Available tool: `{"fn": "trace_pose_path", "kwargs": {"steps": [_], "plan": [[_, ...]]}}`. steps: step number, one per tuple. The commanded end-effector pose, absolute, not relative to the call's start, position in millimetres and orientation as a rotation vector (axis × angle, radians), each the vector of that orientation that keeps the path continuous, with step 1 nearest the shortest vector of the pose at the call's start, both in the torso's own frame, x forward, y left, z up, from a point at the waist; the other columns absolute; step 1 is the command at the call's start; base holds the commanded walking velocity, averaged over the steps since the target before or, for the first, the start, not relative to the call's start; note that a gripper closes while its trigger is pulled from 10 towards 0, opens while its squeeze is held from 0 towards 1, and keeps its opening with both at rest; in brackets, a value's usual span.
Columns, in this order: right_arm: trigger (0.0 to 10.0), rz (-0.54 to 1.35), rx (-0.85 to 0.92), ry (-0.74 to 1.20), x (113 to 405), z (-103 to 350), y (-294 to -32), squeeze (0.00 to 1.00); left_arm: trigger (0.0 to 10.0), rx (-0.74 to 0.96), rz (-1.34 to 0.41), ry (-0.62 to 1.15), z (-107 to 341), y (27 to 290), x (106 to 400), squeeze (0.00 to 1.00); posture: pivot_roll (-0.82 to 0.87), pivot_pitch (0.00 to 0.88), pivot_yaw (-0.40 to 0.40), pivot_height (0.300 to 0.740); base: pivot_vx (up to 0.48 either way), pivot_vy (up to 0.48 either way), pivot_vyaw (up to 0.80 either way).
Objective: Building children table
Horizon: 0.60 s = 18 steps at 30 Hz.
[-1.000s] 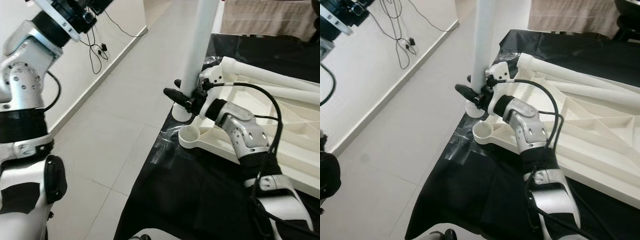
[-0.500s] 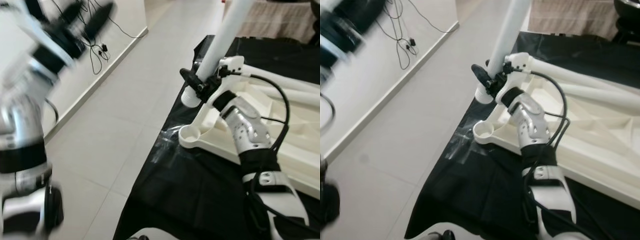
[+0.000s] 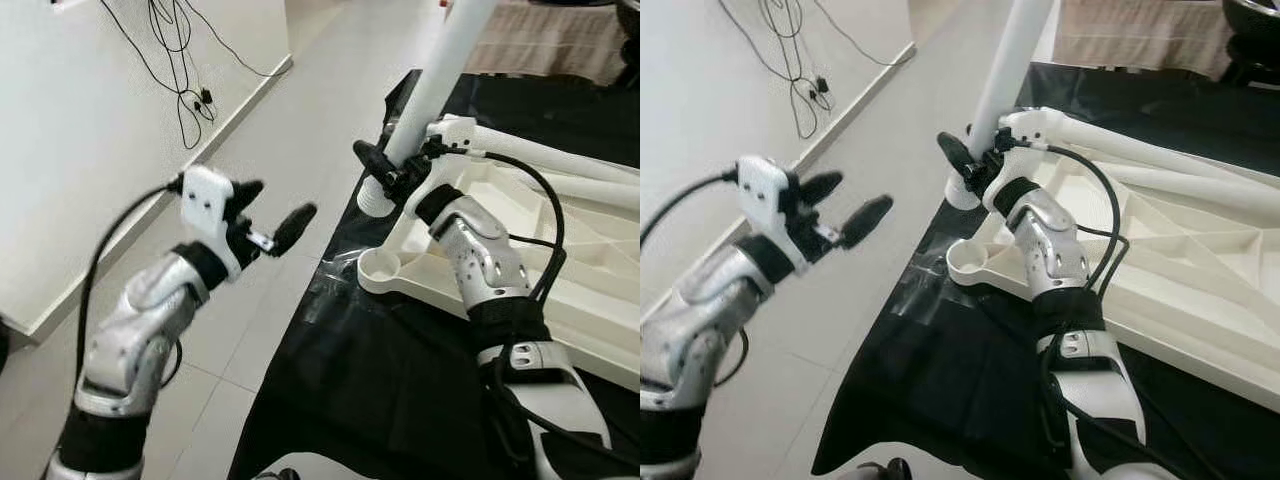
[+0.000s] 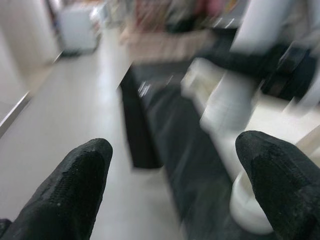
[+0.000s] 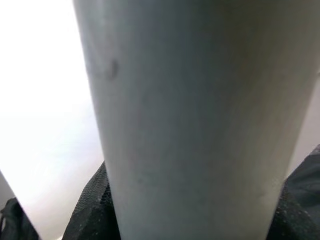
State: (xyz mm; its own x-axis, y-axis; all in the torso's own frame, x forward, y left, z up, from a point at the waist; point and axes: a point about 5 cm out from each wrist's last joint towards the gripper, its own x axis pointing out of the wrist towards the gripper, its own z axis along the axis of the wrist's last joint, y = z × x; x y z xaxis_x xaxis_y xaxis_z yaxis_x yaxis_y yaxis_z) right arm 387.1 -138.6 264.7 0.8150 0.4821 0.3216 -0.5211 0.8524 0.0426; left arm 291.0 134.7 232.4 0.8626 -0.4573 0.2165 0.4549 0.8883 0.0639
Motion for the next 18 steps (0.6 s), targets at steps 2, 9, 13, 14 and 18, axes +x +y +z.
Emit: {"fn": "trace_pose_path", "kwargs": {"steps": [2, 9, 13, 14, 18], "plan": [[10.0, 0.551, 0.128, -0.325, 384.3, 263.4, -132.0, 0.0, 10.0, 0.038, -0.436, -0.222, 227.0, 134.1, 286.1, 0.0, -0.01, 0.228, 0.067, 0.74, 0.0, 0.0, 0.0], [10.0, 0.545, 0.113, -0.327, 378.2, 258.9, -125.1, 0.0, 10.0, 0.117, -0.333, -0.14, 202.3, 134.1, 273.5, 0.0, 0.0, 0.274, 0.079, 0.74, 0.0, 0.0, 0.0], [10.0, 0.531, 0.091, -0.326, 376.5, 257.3, -121.2, 0.0, 10.0, 0.134, -0.301, -0.138, 200.8, 134.8, 274.5, 0.0, 0.0, 0.279, 0.077, 0.74, 0.0, 0.0, 0.0], [10.0, 0.53, 0.093, -0.33, 375.8, 258.9, -119.3, 0.0, 10.0, 0.131, -0.291, -0.144, 202.2, 135.3, 275.8, 0.0, 0.0, 0.276, 0.076, 0.74, 0.0, 0.0, 0.0], [10.0, 0.531, 0.105, -0.339, 374.3, 262.2, -116.4, 0.0, 10.0, 0.128, -0.275, -0.153, 203.9, 135.3, 277.2, 0.0, -0.01, 0.271, 0.075, 0.74, 0.0, 0.0, -0.2]]}}
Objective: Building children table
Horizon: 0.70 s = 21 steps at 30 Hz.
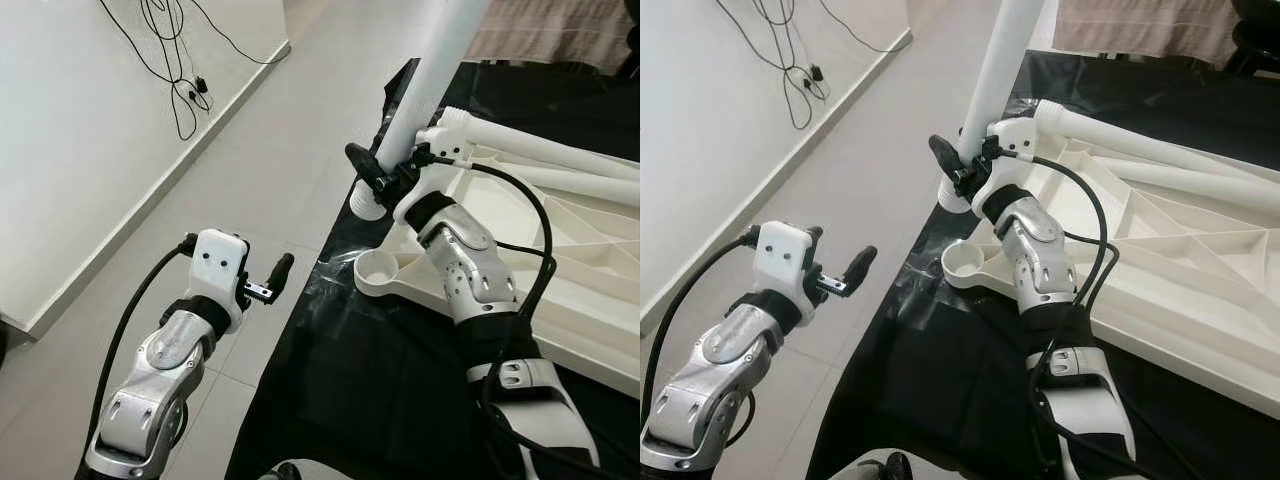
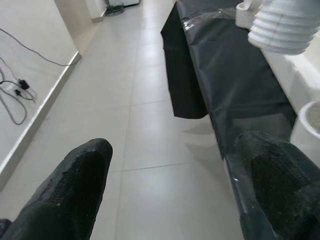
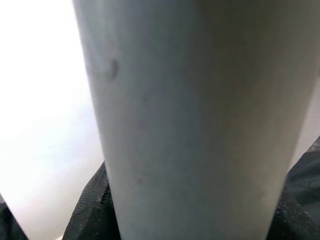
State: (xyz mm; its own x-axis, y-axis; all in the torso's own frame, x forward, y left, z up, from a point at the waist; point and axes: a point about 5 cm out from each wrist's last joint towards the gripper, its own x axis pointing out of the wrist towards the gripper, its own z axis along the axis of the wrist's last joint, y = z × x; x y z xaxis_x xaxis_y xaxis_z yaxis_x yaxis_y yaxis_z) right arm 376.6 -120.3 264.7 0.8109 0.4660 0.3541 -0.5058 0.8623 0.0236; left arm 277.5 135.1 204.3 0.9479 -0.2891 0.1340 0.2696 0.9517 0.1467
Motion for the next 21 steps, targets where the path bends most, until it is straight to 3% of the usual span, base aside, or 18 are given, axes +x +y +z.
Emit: {"fn": "trace_pose_path", "kwargs": {"steps": [1, 16, 21], "plan": [[10.0, 0.538, 0.119, -0.35, 371.7, 265.0, -113.0, 0.0, 10.0, 0.126, -0.261, -0.159, 204.5, 134.0, 277.9, 0.0, -0.01, 0.258, 0.07, 0.74, 0.0, 0.0, -0.8], [10.0, 0.506, 0.169, -0.404, 361.4, 267.1, -109.8, 0.0, 10.0, 0.133, -0.236, -0.203, 212.5, 130.1, 291.8, 0.0, 0.0, 0.163, 0.075, 0.74, 0.0, 0.0, -0.8], [10.0, 0.517, 0.183, -0.418, 357.7, 266.2, -106.8, 0.0, 10.0, 0.154, -0.241, -0.193, 211.7, 128.4, 295.3, 0.0, 0.0, 0.147, 0.081, 0.74, 0.0, 0.48, 0.0]]}}
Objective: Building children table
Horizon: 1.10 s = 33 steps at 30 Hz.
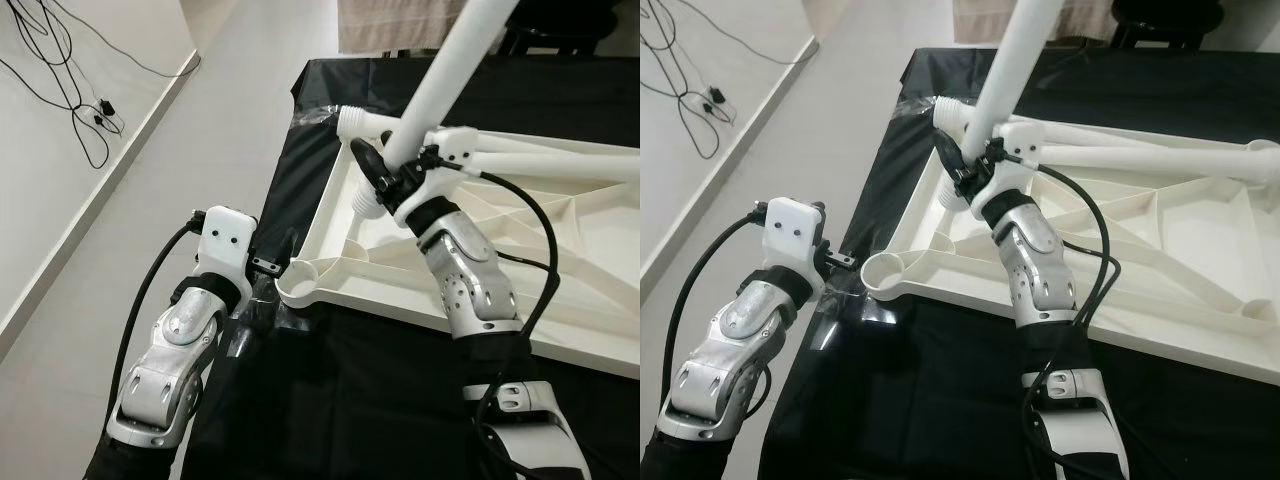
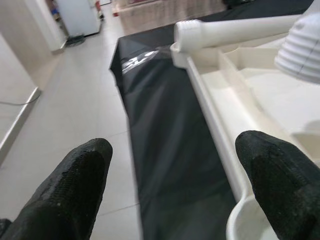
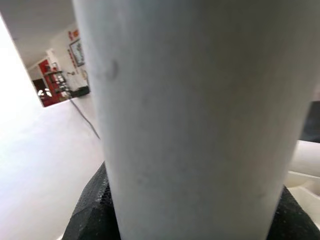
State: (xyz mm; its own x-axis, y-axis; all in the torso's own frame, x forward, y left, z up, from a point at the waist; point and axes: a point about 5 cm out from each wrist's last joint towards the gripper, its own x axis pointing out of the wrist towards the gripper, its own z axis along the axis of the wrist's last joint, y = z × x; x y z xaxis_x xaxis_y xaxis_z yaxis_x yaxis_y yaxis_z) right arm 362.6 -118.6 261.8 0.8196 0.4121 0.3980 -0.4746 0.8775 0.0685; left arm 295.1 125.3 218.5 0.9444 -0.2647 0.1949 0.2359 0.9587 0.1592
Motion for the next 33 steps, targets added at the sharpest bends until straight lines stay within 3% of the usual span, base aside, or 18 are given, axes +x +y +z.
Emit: {"fn": "trace_pose_path", "kwargs": {"steps": [1, 9, 29, 33], "plan": [[10.0, 0.515, 0.181, -0.418, 357.0, 266.1, -106.1, 0.0, 10.0, 0.153, -0.241, -0.197, 212.4, 127.7, 295.7, 0.0, 0.0, 0.143, 0.083, 0.74, 0.0, 0.48, 0.0], [10.0, 0.499, 0.176, -0.419, 355.7, 265.4, -105.3, 0.0, 10.0, 0.151, -0.268, -0.212, 212.1, 123.5, 296.0, 0.0, 0.0, 0.13, 0.091, 0.74, 0.0, 0.214, 0.0], [10.0, 0.475, 0.125, -0.401, 355.6, 264.5, -108.6, 0.0, 10.0, 0.155, -0.298, -0.132, 180.9, 124.6, 289.1, 0.0, -0.01, 0.107, 0.079, 0.74, 0.0, 0.0, -0.8], [10.0, 0.475, 0.124, -0.403, 354.7, 264.0, -108.0, 0.0, 10.0, 0.149, -0.295, -0.117, 175.4, 127.1, 286.8, 0.0, -0.01, 0.106, 0.079, 0.74, 0.0, 0.0, 0.0]]}}
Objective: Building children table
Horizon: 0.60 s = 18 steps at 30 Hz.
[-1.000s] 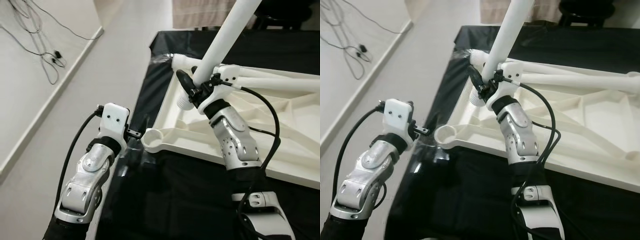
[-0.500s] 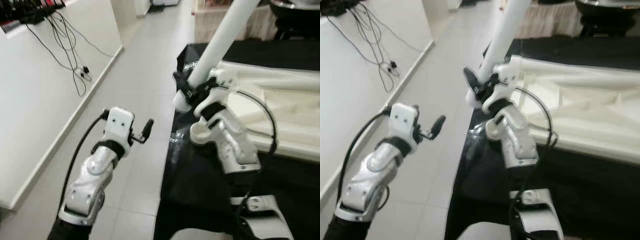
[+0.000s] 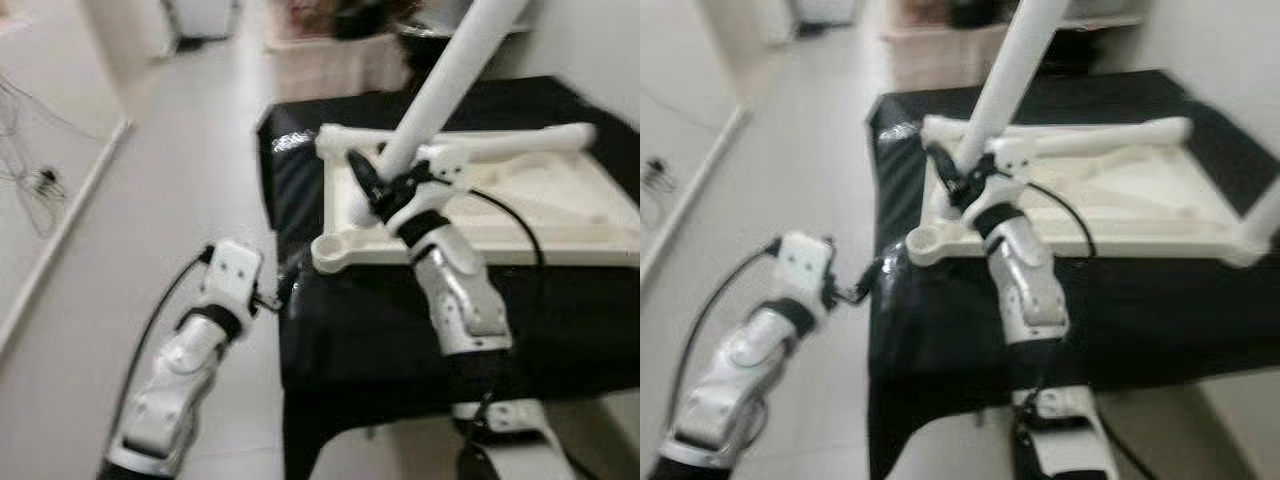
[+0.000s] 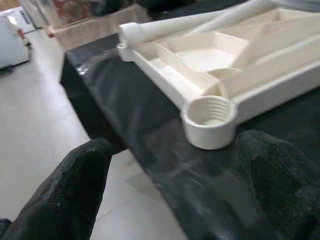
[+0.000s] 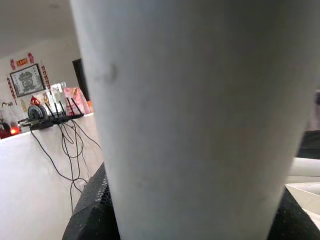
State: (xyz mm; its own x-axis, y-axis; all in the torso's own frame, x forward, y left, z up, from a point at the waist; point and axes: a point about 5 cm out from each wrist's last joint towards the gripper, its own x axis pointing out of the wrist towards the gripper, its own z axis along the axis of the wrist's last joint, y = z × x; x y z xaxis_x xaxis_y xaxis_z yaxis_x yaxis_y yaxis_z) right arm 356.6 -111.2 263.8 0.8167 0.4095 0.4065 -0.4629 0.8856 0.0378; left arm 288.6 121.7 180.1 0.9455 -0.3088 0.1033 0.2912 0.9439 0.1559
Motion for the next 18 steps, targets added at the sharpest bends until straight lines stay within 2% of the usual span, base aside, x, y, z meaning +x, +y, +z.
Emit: {"fn": "trace_pose_path", "kwargs": {"steps": [1, 14, 18], "plan": [[10.0, 0.478, 0.122, -0.403, 353.9, 263.4, -107.4, 0.0, 10.0, 0.141, -0.298, -0.104, 171.6, 127.7, 284.6, 0.0, -0.01, 0.106, 0.079, 0.74, 0.0, 0.0, 0.0], [10.0, 0.464, 0.116, -0.387, 341.2, 251.1, -116.2, 0.0, 10.0, 0.081, -0.324, -0.106, 162.0, 123.5, 263.7, 0.0, -0.03, 0.108, 0.052, 0.74, 0.0, 0.0, 0.0], [10.0, 0.448, 0.141, -0.373, 336.4, 244.6, -120.2, 0.0, 10.0, 0.082, -0.321, -0.129, 168.1, 125.0, 268.8, 0.0, -0.04, 0.111, 0.056, 0.74, 0.25, 0.0, 0.55]]}}
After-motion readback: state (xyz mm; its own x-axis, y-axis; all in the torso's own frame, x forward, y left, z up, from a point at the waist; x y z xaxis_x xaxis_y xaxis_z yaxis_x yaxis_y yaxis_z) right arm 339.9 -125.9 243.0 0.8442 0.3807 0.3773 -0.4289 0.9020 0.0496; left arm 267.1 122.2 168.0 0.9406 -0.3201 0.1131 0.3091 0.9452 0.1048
